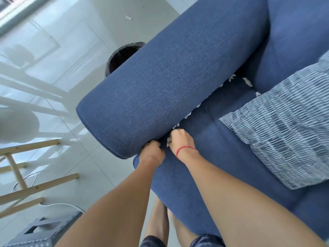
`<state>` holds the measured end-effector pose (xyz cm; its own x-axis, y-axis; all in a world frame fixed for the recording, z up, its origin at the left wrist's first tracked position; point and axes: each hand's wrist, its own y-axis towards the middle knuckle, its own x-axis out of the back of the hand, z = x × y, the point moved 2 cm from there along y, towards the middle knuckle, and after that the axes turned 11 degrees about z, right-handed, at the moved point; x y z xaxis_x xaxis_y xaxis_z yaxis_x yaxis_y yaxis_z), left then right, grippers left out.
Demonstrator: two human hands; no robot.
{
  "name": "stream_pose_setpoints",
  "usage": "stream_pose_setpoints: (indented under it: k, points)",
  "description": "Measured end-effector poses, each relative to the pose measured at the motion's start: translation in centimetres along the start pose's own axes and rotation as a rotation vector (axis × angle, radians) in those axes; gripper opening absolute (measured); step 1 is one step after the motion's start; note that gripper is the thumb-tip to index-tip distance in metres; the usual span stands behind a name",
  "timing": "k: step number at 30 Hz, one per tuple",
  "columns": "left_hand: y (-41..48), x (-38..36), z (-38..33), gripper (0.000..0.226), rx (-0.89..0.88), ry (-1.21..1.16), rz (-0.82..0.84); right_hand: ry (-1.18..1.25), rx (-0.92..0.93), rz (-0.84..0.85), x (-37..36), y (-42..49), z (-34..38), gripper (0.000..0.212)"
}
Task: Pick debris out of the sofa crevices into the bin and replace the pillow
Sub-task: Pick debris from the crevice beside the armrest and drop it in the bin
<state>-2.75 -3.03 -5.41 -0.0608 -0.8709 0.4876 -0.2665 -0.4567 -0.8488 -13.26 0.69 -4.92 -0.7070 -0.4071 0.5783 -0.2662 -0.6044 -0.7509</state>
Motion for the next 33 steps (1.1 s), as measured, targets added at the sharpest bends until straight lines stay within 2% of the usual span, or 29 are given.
stream_pose_setpoints:
  k: [4, 9, 12, 15, 20, 24, 27, 30, 33]
  points:
    - [-3.0, 2.6, -2.4, 0.021, -0.073, -0.085, -0.085, 0.154, -0.026, -0.113, 3.0, -2.4, -0.9, 0.013]
    - [-6.5, 8.6, -7.5, 0.018, -0.289, -0.224, -0.193, 0.345, 0.021, -0.254, 10.6, -5.8, -0.4, 0.011]
    - [-6.9, 12.8, -9.7, 0.024, -0.402, -0.281, -0.272, 0.413, 0.072, -0.377, 15.9, -6.7, 1.0, 0.013]
    - [-6.8, 16.7, -10.2, 0.029, -0.443, -0.336, -0.339, 0.465, 0.078, -0.438, 19.2, -6.4, 2.7, 0.013]
    - [-4.0, 24.1, -7.1, 0.021, -0.432, -0.441, -0.44, 0.485, 0.107, -0.447, 21.0, -2.3, 7.3, 0.018]
    - [0.1, 30.0, -2.8, 0.019, -0.327, -0.451, -0.473, 0.469, 0.143, -0.429, 22.0, 2.8, 12.7, 0.018]
    - [3.2, 33.6, -0.1, 0.013, -0.24, -0.524, -0.46, 0.465, 0.172, -0.42, 23.3, 6.9, 17.1, 0.014]
    - [5.8, 36.1, 0.9, 0.009, -0.23, -0.529, -0.432, 0.431, 0.184, -0.434, 24.5, 10.4, 20.5, 0.009]
    - [7.5, 37.3, 0.7, 0.009, -0.219, -0.551, -0.409, 0.417, 0.132, -0.37, 24.8, 12.8, 21.9, 0.015]
